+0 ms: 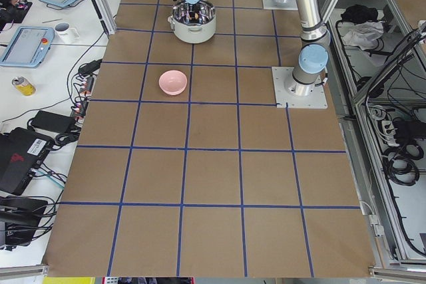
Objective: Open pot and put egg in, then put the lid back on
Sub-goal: 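Carry the egg over the open pot with the left gripper and lower it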
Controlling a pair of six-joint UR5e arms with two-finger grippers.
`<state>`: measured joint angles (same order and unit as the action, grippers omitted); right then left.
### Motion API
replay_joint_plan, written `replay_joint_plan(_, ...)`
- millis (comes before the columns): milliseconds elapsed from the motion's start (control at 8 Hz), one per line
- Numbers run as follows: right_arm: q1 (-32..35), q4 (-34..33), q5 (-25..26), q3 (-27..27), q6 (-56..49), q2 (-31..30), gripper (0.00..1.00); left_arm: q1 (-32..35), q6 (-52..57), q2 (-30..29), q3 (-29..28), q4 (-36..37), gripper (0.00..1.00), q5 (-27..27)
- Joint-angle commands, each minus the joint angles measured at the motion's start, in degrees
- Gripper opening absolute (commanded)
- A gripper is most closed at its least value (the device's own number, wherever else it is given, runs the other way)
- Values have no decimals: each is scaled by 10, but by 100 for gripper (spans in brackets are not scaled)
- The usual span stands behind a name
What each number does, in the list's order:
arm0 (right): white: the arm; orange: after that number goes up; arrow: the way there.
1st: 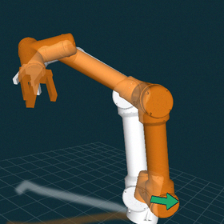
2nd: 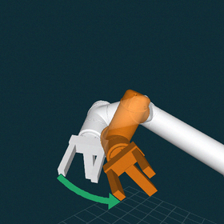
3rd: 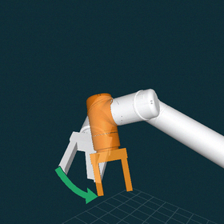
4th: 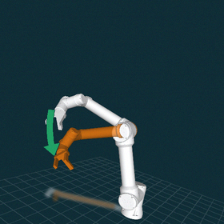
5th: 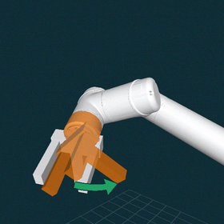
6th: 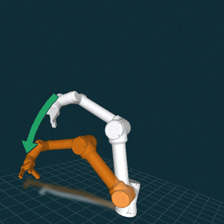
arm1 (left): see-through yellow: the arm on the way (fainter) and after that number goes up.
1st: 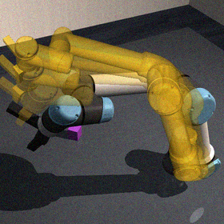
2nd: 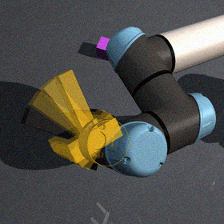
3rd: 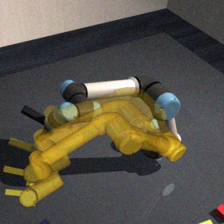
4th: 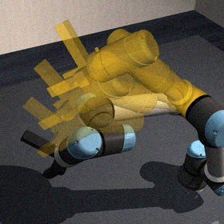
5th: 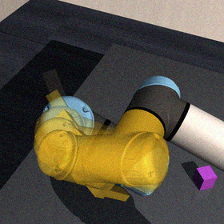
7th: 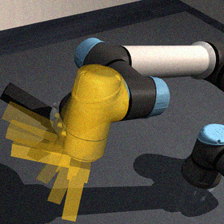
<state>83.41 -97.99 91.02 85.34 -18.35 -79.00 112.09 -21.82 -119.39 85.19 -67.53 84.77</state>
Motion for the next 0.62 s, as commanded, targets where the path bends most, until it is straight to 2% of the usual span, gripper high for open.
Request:
replay_joint_plan(0,0,3,0,0,0,0,0,3,-10,-11,1,12,0,0)
replay_joint_plan(500,0,4,0,0,-7,0,0,8,-19,-19,15,13,0,5)
